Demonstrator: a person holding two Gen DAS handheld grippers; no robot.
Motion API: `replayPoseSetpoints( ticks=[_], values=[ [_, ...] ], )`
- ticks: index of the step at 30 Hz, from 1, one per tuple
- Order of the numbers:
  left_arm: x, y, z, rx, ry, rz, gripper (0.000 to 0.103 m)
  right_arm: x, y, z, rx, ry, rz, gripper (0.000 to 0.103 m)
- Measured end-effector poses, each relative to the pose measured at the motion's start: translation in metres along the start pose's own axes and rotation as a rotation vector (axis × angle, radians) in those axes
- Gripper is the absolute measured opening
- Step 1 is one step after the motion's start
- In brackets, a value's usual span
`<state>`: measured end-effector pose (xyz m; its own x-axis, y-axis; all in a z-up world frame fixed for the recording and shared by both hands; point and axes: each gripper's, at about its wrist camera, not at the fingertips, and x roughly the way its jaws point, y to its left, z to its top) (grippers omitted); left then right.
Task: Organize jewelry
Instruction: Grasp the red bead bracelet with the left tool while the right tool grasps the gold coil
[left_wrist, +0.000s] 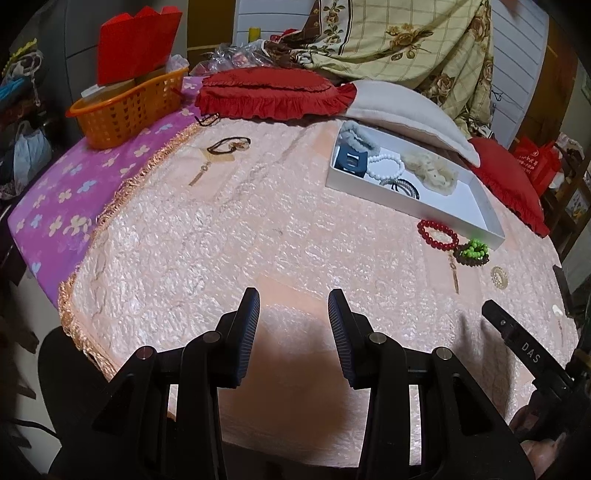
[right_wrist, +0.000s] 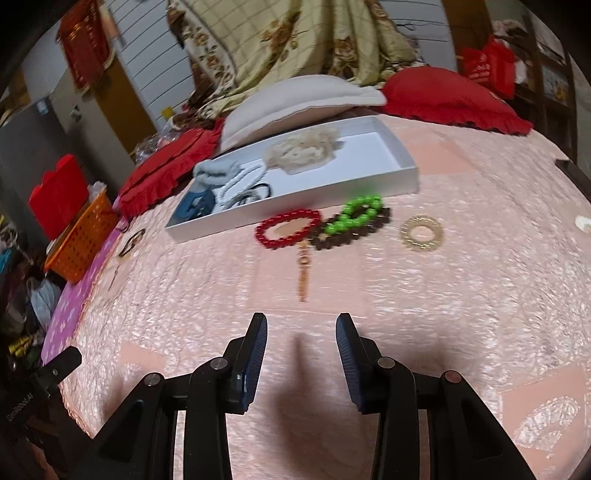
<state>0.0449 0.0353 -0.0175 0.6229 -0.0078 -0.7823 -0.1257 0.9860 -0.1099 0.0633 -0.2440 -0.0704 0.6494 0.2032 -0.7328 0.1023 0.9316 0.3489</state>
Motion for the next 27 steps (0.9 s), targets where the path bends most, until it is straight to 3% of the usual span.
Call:
replayPoseSetpoints(
  ticks=[15, 18, 21, 27],
  values=[
    [0.005, -0.024, -0.001, 0.066, 0.023, 0.009, 0.038, -0.012, -0.040, 0.000, 0.075, -0.031, 0.000, 0.037],
    [0.007, -0.025, 0.006, 0.083, 0.009, 0.007, 0.038, -0.019, -0.055, 0.007, 0.089, -0.043, -0.015, 0.037],
    [0.021, -0.029, 0.020, 0.100, 0.044, -0.011, 0.038, -0.020, -0.068, 0.014, 0.090, -0.036, -0.026, 0.037],
    [0.047, -0.061, 0.048, 0.162, 0.073, -0.075, 0.038, 0.000, -0.097, 0.038, 0.092, 0.011, -0.051, 0.037]
  ],
)
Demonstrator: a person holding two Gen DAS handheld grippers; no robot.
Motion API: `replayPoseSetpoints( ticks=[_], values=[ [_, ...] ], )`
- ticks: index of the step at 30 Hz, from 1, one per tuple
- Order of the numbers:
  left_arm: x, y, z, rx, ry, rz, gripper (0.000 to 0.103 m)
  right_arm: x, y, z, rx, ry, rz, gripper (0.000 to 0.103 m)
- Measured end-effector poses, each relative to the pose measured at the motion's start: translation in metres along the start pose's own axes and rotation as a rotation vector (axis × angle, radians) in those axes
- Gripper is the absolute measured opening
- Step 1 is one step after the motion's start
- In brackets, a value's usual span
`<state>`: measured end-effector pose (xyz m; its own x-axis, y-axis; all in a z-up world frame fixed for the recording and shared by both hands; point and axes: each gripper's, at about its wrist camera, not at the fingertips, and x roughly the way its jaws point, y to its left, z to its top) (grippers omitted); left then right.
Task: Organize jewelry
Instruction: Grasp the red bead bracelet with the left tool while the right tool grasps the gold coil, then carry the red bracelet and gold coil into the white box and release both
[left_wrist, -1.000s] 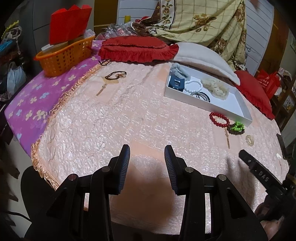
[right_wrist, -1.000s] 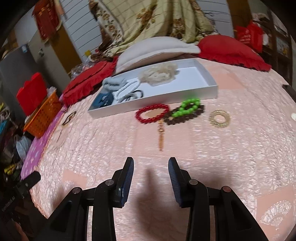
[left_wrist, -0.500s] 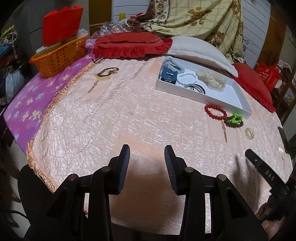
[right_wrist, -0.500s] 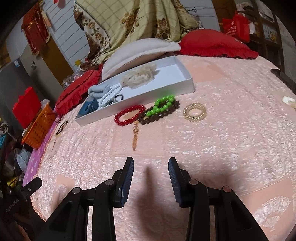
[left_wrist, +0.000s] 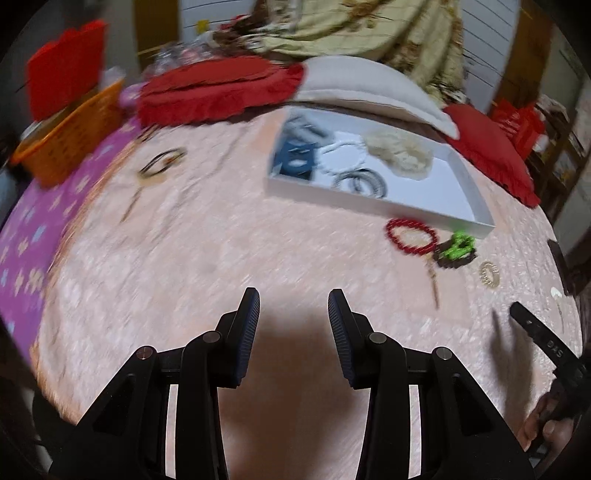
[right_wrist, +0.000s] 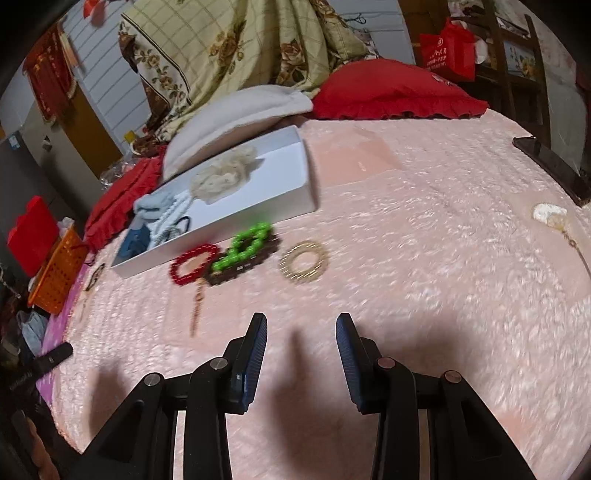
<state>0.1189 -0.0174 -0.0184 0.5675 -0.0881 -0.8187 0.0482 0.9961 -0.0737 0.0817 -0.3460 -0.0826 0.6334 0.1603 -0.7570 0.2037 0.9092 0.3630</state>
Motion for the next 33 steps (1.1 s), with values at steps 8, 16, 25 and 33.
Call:
replayPoseSetpoints(
  ticks=[8, 16, 25, 33],
  values=[
    [0.059, -0.056, 0.047, 0.182, 0.015, -0.091, 0.038, 0.027, -0.010, 0.027, 0.020, 0.029, 0.040, 0.037],
    [0.114, -0.087, 0.068, 0.232, 0.050, -0.147, 0.038, 0.046, -0.009, 0.038, -0.046, 0.027, 0.013, 0.037],
    [0.130, -0.101, 0.060, 0.258, 0.054, -0.150, 0.037, 0.059, 0.016, 0.038, -0.184, 0.007, -0.034, 0.031],
    [0.112, -0.115, 0.054, 0.318, 0.098, -0.234, 0.008, 0.056, 0.022, 0.036, -0.159, 0.027, 0.057, 0.008]
  ],
)
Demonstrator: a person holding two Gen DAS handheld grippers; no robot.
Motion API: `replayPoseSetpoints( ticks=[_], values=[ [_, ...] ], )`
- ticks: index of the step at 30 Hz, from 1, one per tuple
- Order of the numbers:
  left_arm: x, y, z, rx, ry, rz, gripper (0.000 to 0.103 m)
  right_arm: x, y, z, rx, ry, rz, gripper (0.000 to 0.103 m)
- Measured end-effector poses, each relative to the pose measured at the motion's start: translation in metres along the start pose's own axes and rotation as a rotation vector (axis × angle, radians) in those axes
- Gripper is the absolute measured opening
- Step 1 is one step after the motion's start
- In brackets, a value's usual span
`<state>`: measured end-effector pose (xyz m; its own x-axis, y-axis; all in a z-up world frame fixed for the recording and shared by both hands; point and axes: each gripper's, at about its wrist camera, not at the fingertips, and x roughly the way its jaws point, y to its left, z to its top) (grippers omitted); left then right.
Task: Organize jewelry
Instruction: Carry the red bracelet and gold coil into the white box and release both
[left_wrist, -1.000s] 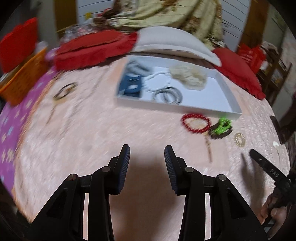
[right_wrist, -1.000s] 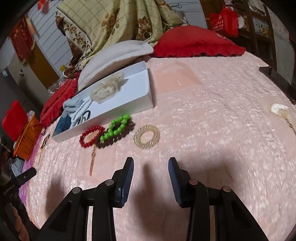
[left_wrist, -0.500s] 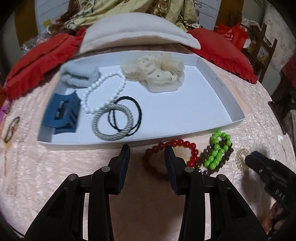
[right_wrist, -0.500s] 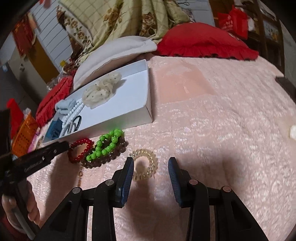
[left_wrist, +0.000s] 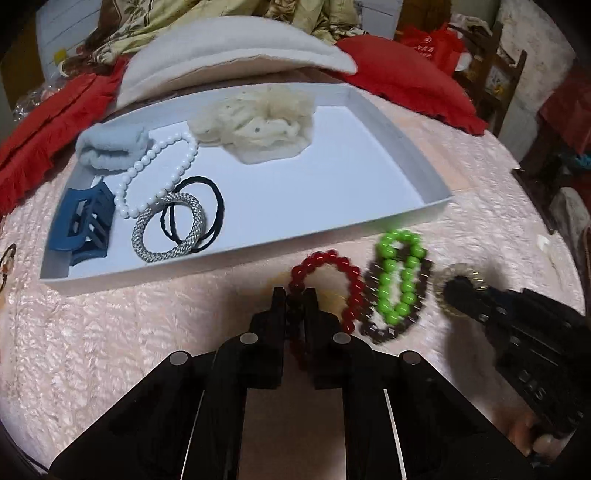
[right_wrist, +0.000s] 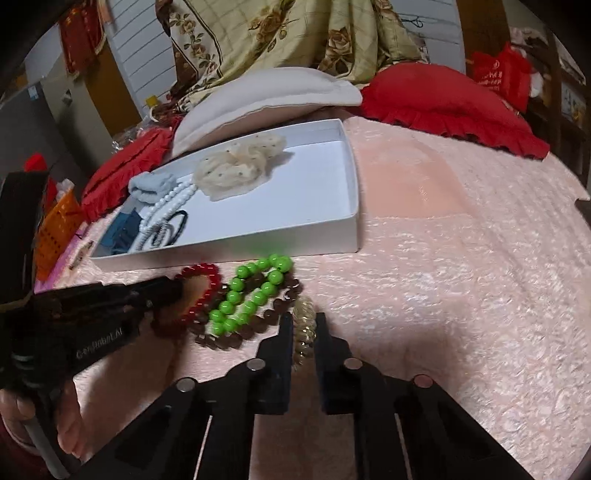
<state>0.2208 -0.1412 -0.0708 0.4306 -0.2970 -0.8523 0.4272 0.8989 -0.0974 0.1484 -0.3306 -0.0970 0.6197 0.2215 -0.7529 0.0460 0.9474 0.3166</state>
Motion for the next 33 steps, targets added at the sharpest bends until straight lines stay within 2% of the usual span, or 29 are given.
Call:
replayPoseSetpoints(
  ticks=[4, 11, 19, 25, 33],
  values=[
    [-0.032, 0.001, -0.003, -0.015, -0.031, -0.042, 0.008, -0.016, -0.004, -0.002, 0.047, -0.027, 0.049, 0.008],
    [-0.093, 0.001, 0.003, -0.010, -0.112, -0.069, 0.008, -0.050, 0.004, 0.001, 0.034, -0.079, 0.086, 0.008],
    [-0.123, 0.004, 0.026, -0.002, -0.168, -0.062, 0.008, -0.059, 0.015, 0.019, 0.024, -0.099, 0.127, 0.008],
    [-0.105, 0.000, 0.063, 0.019, -0.175, -0.043, 0.008, -0.028, 0.007, 0.061, 0.059, -0.072, 0.138, 0.008],
    [-0.033, 0.000, 0.105, -0.030, -0.075, -0.061, 0.008, 0.038, -0.012, 0.125, 0.119, -0.003, 0.116, 0.008]
  ],
)
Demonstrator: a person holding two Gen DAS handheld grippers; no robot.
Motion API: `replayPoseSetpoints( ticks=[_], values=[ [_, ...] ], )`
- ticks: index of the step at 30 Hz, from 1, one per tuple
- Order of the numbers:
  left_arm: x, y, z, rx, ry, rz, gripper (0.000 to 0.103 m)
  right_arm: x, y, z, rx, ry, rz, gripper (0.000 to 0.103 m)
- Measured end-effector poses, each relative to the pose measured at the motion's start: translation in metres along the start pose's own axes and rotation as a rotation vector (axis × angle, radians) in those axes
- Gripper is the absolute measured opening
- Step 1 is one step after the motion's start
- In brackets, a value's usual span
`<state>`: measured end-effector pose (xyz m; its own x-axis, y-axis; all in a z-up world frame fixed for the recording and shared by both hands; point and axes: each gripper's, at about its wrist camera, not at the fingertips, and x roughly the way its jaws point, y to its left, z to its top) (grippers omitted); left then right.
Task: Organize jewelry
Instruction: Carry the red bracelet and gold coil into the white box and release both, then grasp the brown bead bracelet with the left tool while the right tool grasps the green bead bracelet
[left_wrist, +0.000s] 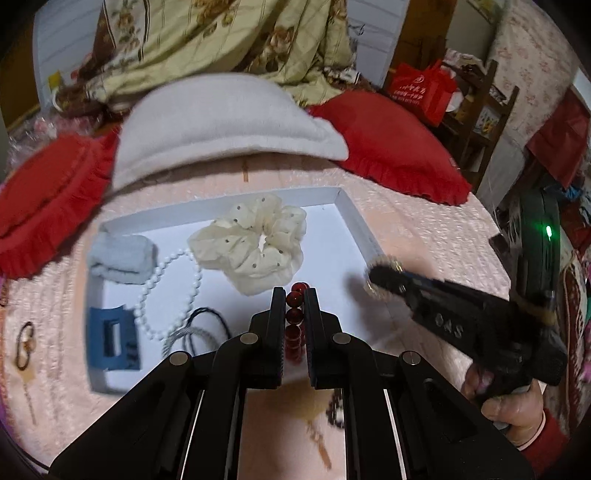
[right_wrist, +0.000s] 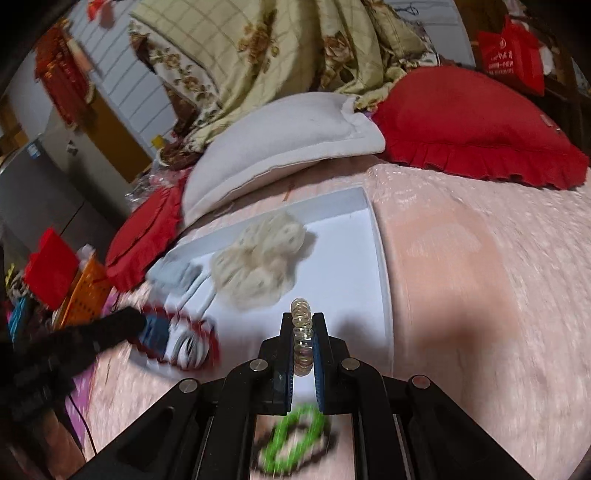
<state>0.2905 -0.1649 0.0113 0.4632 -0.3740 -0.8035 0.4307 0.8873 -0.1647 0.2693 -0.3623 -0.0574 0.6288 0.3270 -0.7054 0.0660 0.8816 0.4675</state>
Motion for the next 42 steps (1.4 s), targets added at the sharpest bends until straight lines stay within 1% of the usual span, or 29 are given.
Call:
replayPoseSetpoints(
  ticks=[3, 8, 12, 14, 16, 19, 21, 24, 26, 29, 34, 37, 38, 39, 42],
  values=[
    [0.025, 0.002, 0.008, -0.017, 0.030, -0.007, 0.008, 0.023, -0.005, 0.020, 0.009, 0.022, -0.020, 0.008],
    [0.058, 0.010, 0.016, -0.017, 0.055, 0.045, 0.008, 0.056, -0.009, 0.039, 0.008, 0.068, -0.045, 0.008],
    [0.068, 0.023, 0.015, -0.039, 0.060, 0.058, 0.008, 0.069, -0.012, 0.048, 0.023, 0.084, -0.074, 0.008],
    [0.069, 0.027, 0.011, -0.042, 0.074, 0.044, 0.012, 0.071, -0.014, 0.051, 0.030, 0.091, -0.083, 0.014],
    [0.068, 0.032, 0.006, -0.050, 0.082, 0.042, 0.015, 0.070, -0.015, 0.054, 0.024, 0.078, -0.098, 0.040],
    [0.060, 0.036, -0.002, -0.062, 0.080, 0.038, 0.015, 0.061, -0.014, 0.055, 0.016, 0.050, -0.092, 0.041],
    [0.052, 0.040, -0.008, -0.076, 0.077, 0.032, 0.016, 0.052, -0.012, 0.052, 0.010, 0.033, -0.114, 0.041],
    [0.031, 0.048, -0.018, -0.110, 0.051, 0.031, 0.015, 0.026, -0.009, 0.038, -0.010, -0.007, -0.113, 0.041],
    [0.013, 0.054, -0.028, -0.133, 0.022, 0.054, 0.015, 0.014, -0.005, 0.026, -0.036, -0.016, -0.112, 0.041],
    [-0.014, 0.062, -0.048, -0.163, -0.008, 0.104, 0.016, -0.004, 0.001, 0.000, -0.070, -0.011, -0.097, 0.041],
    [-0.039, 0.066, -0.085, -0.185, -0.016, 0.119, 0.016, -0.039, 0.002, -0.051, -0.080, -0.033, -0.066, 0.041],
    [-0.043, 0.063, -0.105, -0.184, -0.003, 0.124, 0.016, -0.039, 0.001, -0.077, -0.085, -0.001, -0.054, 0.041],
    [-0.042, 0.061, -0.112, -0.186, 0.007, 0.123, 0.016, -0.037, 0.001, -0.081, -0.085, 0.009, -0.051, 0.040],
    [-0.041, 0.060, -0.116, -0.189, 0.014, 0.121, 0.016, -0.033, 0.001, -0.085, -0.082, 0.020, -0.049, 0.034],
    [-0.039, 0.057, -0.129, -0.194, 0.035, 0.120, 0.016, -0.024, 0.006, -0.090, -0.089, 0.032, -0.037, 0.031]
  ],
)
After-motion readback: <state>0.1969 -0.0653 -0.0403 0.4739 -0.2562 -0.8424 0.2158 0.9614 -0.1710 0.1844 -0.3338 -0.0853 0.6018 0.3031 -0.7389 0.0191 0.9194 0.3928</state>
